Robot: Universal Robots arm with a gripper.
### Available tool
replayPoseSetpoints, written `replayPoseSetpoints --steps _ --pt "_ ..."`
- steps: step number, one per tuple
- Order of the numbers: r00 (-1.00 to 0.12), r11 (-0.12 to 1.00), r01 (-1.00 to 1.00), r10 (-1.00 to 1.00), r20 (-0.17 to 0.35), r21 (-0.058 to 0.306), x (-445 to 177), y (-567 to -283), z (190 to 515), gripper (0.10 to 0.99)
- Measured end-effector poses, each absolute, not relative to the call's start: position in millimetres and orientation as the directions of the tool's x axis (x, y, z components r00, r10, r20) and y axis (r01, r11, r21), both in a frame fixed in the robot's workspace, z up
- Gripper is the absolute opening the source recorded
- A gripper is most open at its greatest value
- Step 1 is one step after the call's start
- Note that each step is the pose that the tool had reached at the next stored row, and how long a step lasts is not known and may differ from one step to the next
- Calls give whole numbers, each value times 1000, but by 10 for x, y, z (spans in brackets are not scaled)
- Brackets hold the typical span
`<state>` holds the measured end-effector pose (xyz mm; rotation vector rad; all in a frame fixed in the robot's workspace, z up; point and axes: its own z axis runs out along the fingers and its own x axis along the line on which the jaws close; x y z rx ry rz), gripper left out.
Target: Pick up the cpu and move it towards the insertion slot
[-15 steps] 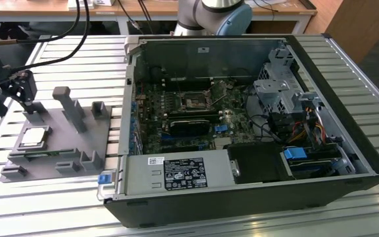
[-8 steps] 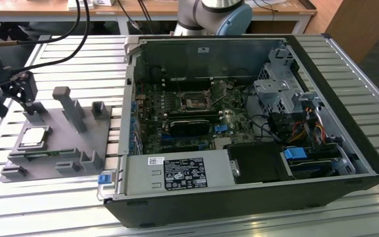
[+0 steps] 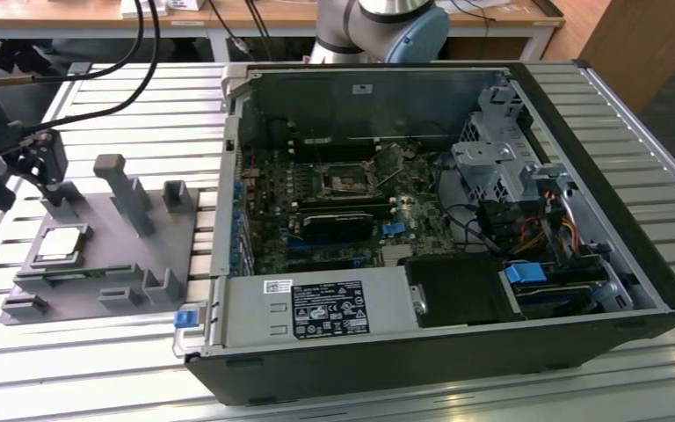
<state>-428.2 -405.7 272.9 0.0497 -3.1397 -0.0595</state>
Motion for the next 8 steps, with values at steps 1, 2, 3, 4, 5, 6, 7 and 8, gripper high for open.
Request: replayPoseSetpoints --steps 1,2,3,4,5,6,7,8 --pt "-999 999 -32 -32 0 38 -4282 -4057 2726 588" --pt "-1000 999 -32 -32 0 38 -4283 -4057 2722 588" --pt "-999 999 -32 -32 0 38 -4283 -4057 2718 588" --pt "-999 999 -32 -32 0 38 -4283 -4057 2714 588" --pt "-999 999 -32 -32 0 38 -4284 -4057 2711 588" --pt "-999 999 -32 -32 1 38 -4284 -4057 2708 588" --pt "-999 999 -32 -32 0 38 -4285 -4057 2705 588" --pt "-999 999 -32 -32 0 38 -4285 -4057 2701 588"
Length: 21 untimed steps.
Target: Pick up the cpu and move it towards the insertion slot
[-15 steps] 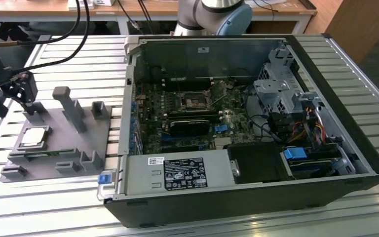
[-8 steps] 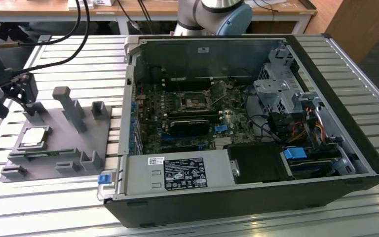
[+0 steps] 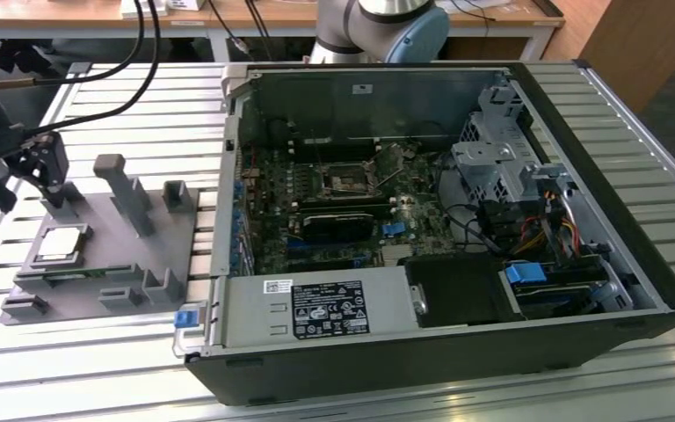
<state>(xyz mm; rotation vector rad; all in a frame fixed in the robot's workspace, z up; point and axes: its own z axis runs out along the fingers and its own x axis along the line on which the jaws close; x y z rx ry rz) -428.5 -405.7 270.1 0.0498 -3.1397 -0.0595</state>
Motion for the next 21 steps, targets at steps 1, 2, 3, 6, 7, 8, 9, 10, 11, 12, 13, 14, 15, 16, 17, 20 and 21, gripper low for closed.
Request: replayPoseSetpoints --steps 1,2,3,6,7,8,9,10,11,12,13,14,15,16,17,20,21 --pt "-999 999 -32 -32 0 38 -4285 -4057 2697 588" --pt "-999 999 -32 -32 0 38 -4286 -4057 2693 588" --pt "-999 999 -32 -32 0 38 -4286 -4057 2688 588" --pt "-999 999 -32 -32 0 38 -4288 -4057 2674 588" --pt "-999 999 -32 -32 0 38 -4288 -4057 2670 588" --pt "-999 999 -32 -32 0 38 -4288 -4057 2665 588" --pt "-999 999 -32 -32 0 38 -4289 -4057 2661 588" --pt "-999 999 -32 -32 0 38 -4289 -4057 2656 588" --pt "-999 999 -32 -32 0 38 -4290 -4057 2651 588" --pt "-999 999 -32 -32 0 38 -4290 -4057 2646 588" --pt "-999 999 -32 -32 0 38 -4290 -4057 2641 588" --pt "-999 999 -32 -32 0 38 -4291 -4057 2636 588" --pt "-999 999 -32 -32 0 38 -4291 -4057 2632 588" --pt "-999 999 -32 -32 0 38 -4292 -4057 2628 588" --pt "-999 999 -32 -32 0 38 -4292 -4057 2624 588" --pt "-999 999 -32 -32 0 38 -4293 -4057 2611 588" --pt "-999 999 -32 -32 0 38 -4294 -4057 2606 588"
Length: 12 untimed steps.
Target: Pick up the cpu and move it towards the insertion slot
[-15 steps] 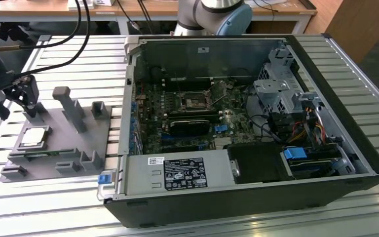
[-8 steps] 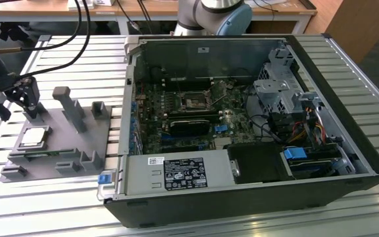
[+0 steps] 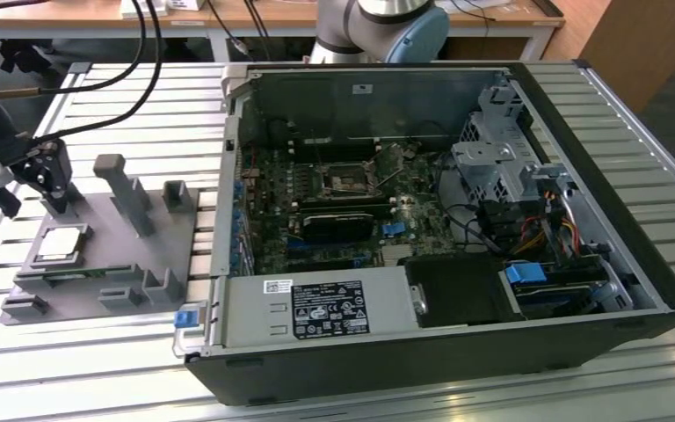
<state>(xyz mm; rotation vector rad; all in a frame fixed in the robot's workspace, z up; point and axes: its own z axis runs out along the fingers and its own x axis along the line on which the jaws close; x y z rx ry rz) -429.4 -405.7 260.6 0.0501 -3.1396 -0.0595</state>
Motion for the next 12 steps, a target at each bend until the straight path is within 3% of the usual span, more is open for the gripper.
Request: replayPoseSetpoints --steps 12 --pt "-999 999 -32 -32 0 38 -4298 -4058 2531 588"
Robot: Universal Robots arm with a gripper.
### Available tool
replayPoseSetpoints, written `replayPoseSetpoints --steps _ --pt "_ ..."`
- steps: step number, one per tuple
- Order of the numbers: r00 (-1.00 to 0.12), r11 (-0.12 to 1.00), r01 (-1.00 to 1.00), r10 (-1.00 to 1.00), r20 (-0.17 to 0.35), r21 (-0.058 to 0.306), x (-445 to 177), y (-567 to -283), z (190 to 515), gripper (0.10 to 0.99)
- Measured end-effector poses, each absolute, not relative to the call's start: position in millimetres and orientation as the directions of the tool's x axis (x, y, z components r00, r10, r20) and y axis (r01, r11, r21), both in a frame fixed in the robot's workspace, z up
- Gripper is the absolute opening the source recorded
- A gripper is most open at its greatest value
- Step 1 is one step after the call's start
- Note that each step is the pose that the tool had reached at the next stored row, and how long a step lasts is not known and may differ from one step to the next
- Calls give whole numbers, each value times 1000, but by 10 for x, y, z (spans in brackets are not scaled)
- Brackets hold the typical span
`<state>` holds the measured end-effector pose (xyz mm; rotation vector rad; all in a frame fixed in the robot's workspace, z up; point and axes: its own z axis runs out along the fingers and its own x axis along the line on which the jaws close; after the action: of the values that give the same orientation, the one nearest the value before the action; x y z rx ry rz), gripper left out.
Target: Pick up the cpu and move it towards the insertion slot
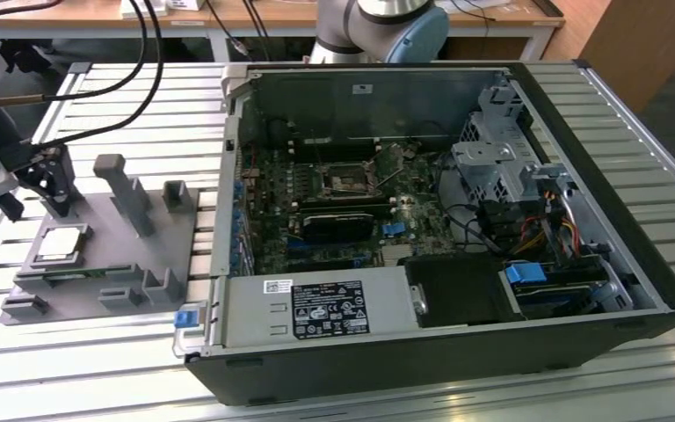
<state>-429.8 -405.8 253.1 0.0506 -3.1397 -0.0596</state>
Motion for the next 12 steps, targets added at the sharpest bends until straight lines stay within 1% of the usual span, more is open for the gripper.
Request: replayPoseSetpoints --steps 12 --pt "-999 999 -32 -32 0 38 -4304 -4064 2458 588"
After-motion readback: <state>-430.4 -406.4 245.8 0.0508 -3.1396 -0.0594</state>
